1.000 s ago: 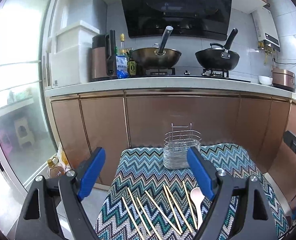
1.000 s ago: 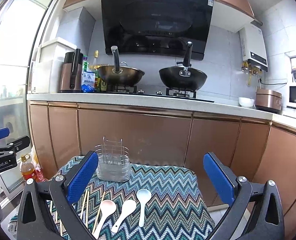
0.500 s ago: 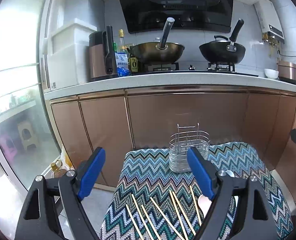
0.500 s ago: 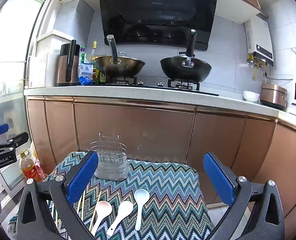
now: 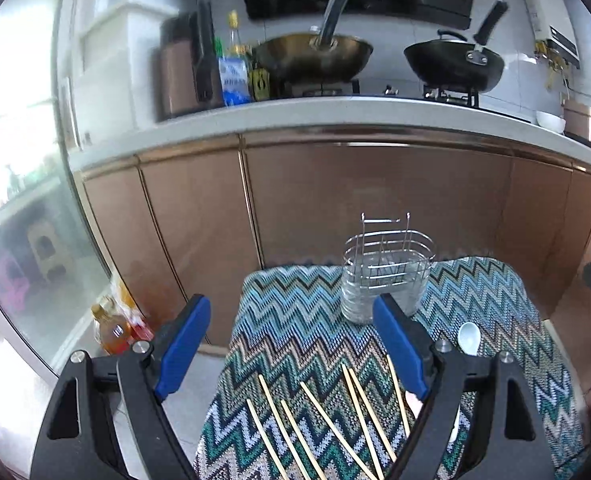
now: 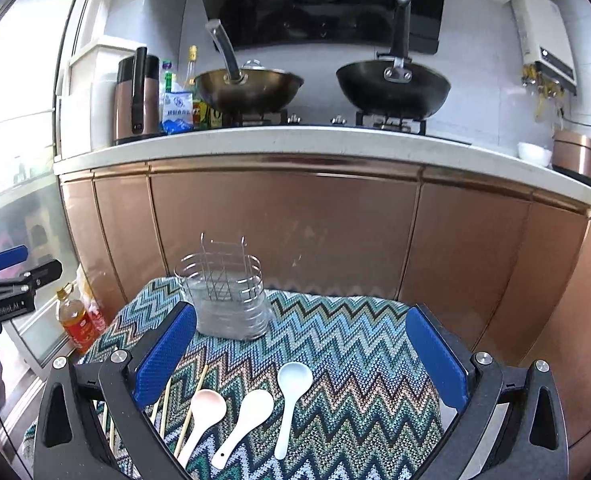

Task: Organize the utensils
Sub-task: 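Lower both tools toward the loose chopsticks and white spoons on the cloth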

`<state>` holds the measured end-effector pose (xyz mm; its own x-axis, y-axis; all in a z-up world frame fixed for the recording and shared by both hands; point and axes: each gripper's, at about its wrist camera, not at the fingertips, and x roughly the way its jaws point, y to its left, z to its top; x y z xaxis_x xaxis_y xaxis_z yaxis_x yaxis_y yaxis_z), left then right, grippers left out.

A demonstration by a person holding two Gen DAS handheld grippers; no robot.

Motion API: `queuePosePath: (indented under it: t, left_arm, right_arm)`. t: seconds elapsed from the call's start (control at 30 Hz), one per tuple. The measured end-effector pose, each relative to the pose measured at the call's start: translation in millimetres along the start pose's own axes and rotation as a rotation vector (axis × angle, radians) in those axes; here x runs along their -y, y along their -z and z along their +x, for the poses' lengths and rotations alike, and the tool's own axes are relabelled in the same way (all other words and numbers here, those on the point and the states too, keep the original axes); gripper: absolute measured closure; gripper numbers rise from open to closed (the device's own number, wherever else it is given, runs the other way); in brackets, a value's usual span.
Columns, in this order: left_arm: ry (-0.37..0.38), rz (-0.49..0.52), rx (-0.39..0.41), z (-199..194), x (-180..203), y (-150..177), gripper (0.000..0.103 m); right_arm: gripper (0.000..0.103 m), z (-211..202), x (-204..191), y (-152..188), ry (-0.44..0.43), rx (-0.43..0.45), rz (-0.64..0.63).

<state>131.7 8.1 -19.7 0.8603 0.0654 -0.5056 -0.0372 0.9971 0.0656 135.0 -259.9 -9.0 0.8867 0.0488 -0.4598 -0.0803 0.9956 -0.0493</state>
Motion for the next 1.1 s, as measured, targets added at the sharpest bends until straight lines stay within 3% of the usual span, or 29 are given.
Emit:
queuePosePath:
  t: [0.17, 0.3, 0.43, 0.6, 0.67, 0.77, 0.93, 1.1]
  left_arm:
    - [0.048, -0.091, -0.088, 19, -38, -7, 0.02]
    - [0.142, -0.153, -0.187, 37, -51, -1, 0.02]
    - [0.26, -0.2, -0.348, 65, -49, 18, 0.021]
    - [0.336, -0.247, -0.489, 97, -39, 44, 0.022]
    - [0.355, -0.266, -0.557, 113, -33, 52, 0.023]
    - [0.371, -0.273, -0.633, 131, -25, 63, 0.031]
    - [0.365, -0.246, -0.717, 165, -7, 69, 0.052]
    - [0.372, -0.204, -0.816, 195, 11, 86, 0.063]
  right_arm:
    - [0.006, 9, 16, -6, -0.01, -0.027, -0.01]
    - [0.02, 27, 24, -4, -0.077, -0.084, 0.016]
    - [0.031, 51, 29, 7, -0.131, -0.168, 0.046]
    - [0.048, 86, 33, 29, -0.191, -0.287, 0.084]
    - [0.05, 97, 33, 35, -0.209, -0.323, 0.085]
    - [0.056, 114, 32, 43, -0.25, -0.38, 0.095]
    - [0.06, 142, 31, 54, -0.278, -0.448, 0.105]
    - [0.061, 158, 33, 65, -0.279, -0.493, 0.115]
